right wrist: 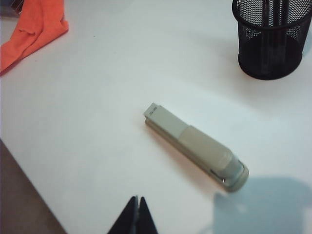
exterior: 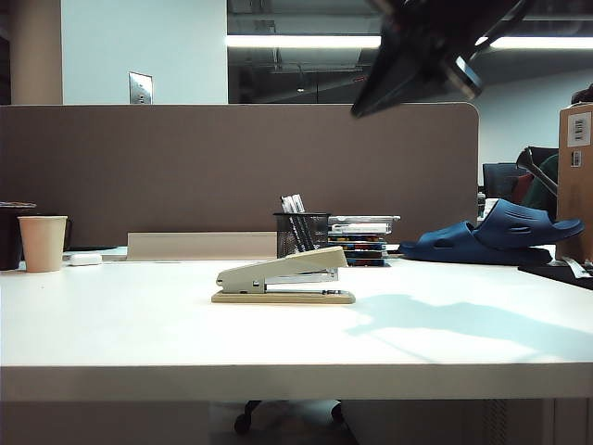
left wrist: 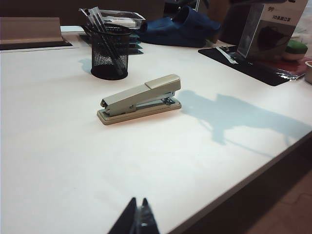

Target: Press the stapler down.

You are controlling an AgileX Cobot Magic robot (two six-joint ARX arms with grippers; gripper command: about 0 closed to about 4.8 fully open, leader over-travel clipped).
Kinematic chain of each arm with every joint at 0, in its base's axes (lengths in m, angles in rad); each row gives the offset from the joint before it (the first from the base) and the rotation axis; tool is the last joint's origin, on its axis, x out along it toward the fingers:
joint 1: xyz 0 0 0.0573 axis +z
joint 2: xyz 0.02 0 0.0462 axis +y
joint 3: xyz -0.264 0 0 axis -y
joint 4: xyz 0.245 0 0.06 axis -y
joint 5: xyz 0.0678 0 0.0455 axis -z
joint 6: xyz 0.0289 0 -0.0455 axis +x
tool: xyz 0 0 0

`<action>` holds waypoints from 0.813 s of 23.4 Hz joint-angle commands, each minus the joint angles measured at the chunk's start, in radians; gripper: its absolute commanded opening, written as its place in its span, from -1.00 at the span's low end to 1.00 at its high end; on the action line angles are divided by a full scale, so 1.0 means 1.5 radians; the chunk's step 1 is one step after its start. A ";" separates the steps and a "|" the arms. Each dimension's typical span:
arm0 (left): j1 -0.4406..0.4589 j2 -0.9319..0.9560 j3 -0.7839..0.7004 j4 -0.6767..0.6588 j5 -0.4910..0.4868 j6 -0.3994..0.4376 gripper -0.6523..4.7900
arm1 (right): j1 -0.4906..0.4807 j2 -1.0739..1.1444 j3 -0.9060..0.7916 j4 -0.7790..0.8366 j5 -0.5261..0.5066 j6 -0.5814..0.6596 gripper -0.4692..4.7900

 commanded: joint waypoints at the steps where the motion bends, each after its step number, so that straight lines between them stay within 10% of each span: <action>1: 0.000 0.000 0.001 -0.005 -0.001 0.003 -0.78 | 0.000 0.046 0.002 0.075 -0.005 0.015 -0.86; 19: 0.000 0.000 0.001 -0.007 -0.001 0.003 -0.78 | 0.000 0.241 0.034 0.149 -0.024 0.022 -0.86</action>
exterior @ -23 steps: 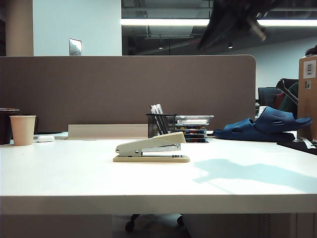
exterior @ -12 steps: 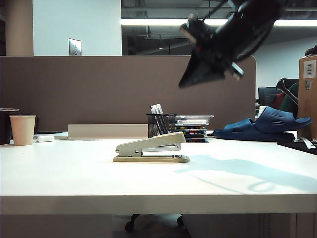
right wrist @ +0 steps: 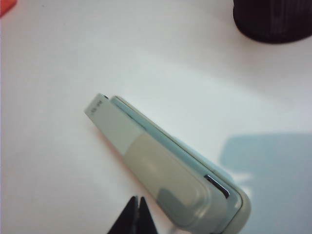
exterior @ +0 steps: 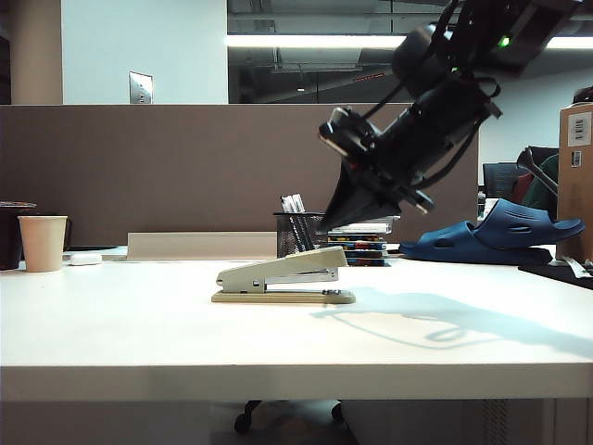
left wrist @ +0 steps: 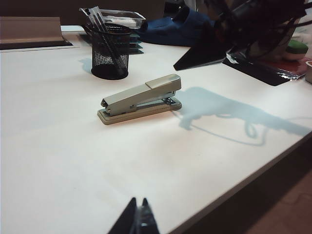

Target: Press the stapler down.

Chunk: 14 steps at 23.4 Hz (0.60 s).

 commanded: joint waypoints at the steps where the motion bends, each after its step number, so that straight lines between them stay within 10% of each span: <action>1: 0.000 0.000 0.000 -0.006 -0.003 0.003 -0.78 | 0.000 0.005 0.004 0.010 -0.004 0.001 -0.86; 14: 0.000 0.000 0.000 -0.006 -0.003 0.003 -0.78 | -0.002 0.017 0.004 0.026 0.036 0.001 -0.86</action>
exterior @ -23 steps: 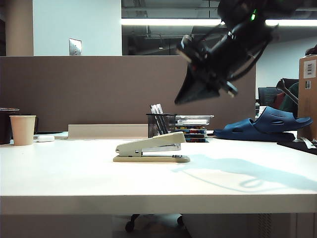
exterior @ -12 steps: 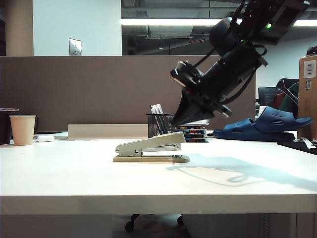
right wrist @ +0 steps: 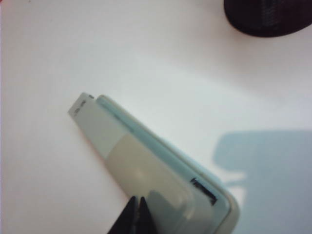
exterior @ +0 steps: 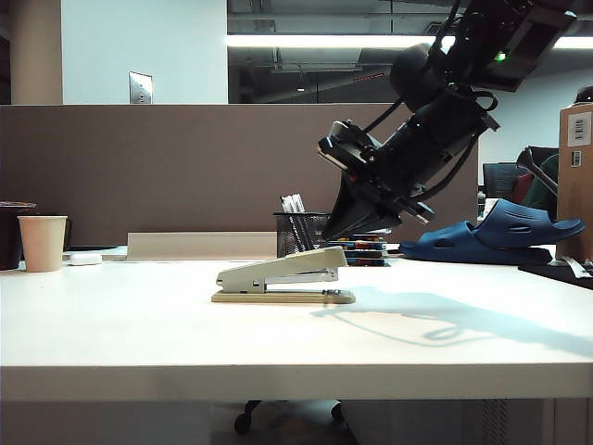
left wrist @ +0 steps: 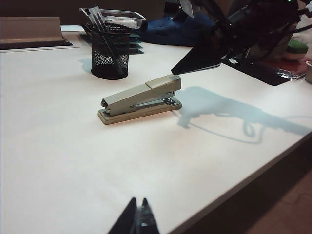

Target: Press the stapler down.

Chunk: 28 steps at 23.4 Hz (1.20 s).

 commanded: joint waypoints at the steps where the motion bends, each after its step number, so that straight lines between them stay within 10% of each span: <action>1: 0.000 0.000 0.000 -0.006 -0.002 0.003 -0.78 | 0.000 0.000 0.004 0.011 0.022 0.001 -0.86; 28: 0.000 0.000 0.000 -0.006 -0.002 0.003 -0.78 | -0.004 0.020 0.004 -0.023 0.041 0.001 -0.86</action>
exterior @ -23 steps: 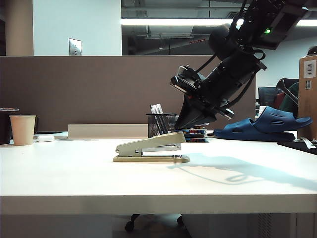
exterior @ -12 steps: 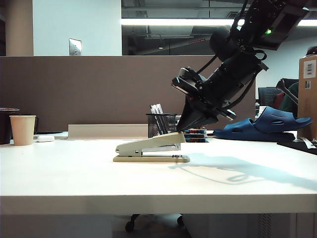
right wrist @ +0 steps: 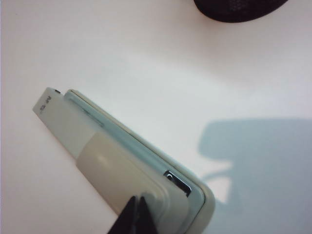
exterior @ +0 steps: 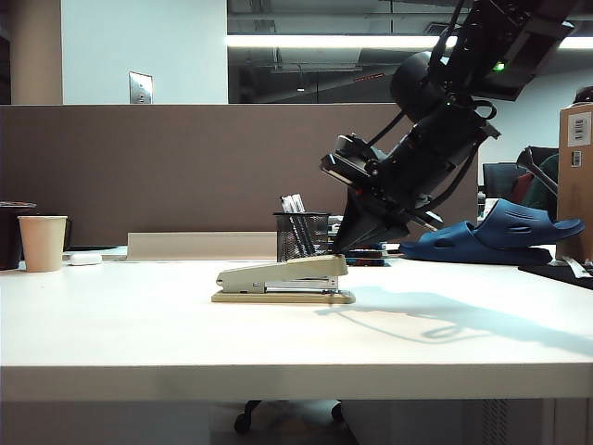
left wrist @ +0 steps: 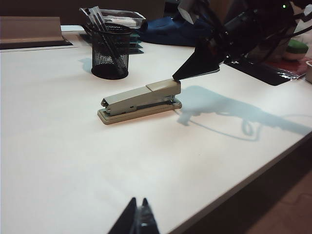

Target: Press the stapler down.

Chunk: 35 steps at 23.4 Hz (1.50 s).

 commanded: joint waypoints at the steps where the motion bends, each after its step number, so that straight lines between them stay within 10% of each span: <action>1: 0.000 0.000 0.000 -0.006 -0.002 0.003 -0.78 | 0.000 0.006 0.001 -0.011 0.006 0.001 -0.86; 35: 0.000 0.000 0.000 -0.006 -0.002 0.003 -0.78 | 0.001 0.003 0.064 -0.044 -0.016 0.001 -0.86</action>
